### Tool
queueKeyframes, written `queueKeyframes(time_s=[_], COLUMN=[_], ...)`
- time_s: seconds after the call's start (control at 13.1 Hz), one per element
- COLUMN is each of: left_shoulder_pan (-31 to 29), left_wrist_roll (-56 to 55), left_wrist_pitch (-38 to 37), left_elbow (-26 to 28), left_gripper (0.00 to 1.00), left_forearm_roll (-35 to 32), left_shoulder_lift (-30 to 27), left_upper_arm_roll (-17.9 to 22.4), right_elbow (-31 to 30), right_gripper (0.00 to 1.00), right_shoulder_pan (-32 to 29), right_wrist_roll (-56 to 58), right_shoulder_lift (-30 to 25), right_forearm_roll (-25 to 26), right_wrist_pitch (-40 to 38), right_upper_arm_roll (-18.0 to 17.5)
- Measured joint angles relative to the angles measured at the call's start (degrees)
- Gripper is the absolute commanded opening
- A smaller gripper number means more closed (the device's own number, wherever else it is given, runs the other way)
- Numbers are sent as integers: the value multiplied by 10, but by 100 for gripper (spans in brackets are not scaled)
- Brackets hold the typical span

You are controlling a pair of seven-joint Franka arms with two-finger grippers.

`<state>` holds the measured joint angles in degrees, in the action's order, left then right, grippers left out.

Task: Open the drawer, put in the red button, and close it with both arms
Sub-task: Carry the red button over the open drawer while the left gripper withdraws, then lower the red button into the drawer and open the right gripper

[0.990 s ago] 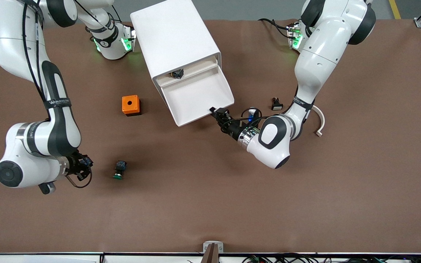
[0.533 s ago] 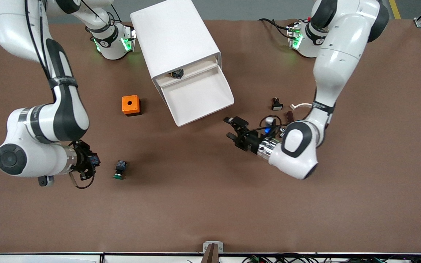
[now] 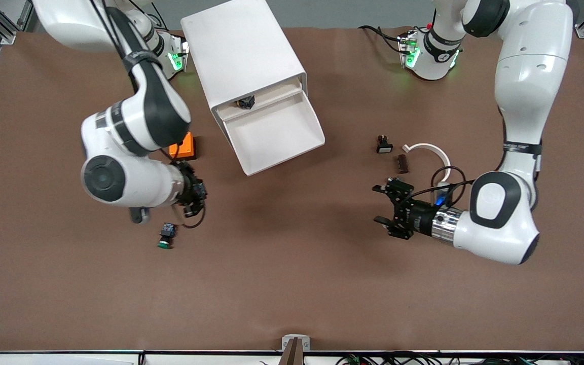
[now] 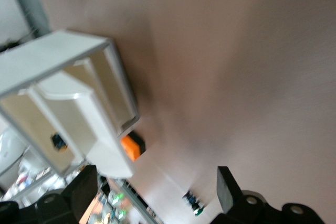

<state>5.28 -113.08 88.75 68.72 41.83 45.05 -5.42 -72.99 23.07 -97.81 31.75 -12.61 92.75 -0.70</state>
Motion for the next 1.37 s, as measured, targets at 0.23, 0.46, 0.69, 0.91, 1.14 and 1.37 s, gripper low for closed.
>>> queueKeyframes(time_s=[0.23, 0.46, 0.69, 0.91, 1.14, 1.37], left_shoulder_pan=[-25, -22, -15, 6, 42, 54], left_wrist_roll=[95, 197, 292, 349, 412, 497], left_wrist_pitch=[0, 0, 5, 33, 64, 90], left_elbow=[0, -5, -5, -5, -5, -5], left_gripper=[100, 100, 100, 100, 100, 100], left_forearm_roll=[-87, -167, -243, -315, -365, -368], left_shoulder_lift=[-3, -24, -53, -62, -62, -62], left_upper_arm_roll=[1, 0, -2, -4, -5, -8], right_elbow=[-2, -13, -43, -95, -116, -124], right_gripper=[2, 2, 2, 2, 10, 33], right_shoulder_pan=[57, 102, 153, 191, 205, 205], right_wrist_roll=[-64, -113, -149, -165, -165, -165], right_shoulder_lift=[0, 2, 3, 2, -2, -3], right_forearm_roll=[-19, -22, -23, -23, -23, -23], right_wrist_pitch=[30, 63, 92, 147, 164, 169], right_upper_arm_roll=[0, -1, -1, -1, 0, 1])
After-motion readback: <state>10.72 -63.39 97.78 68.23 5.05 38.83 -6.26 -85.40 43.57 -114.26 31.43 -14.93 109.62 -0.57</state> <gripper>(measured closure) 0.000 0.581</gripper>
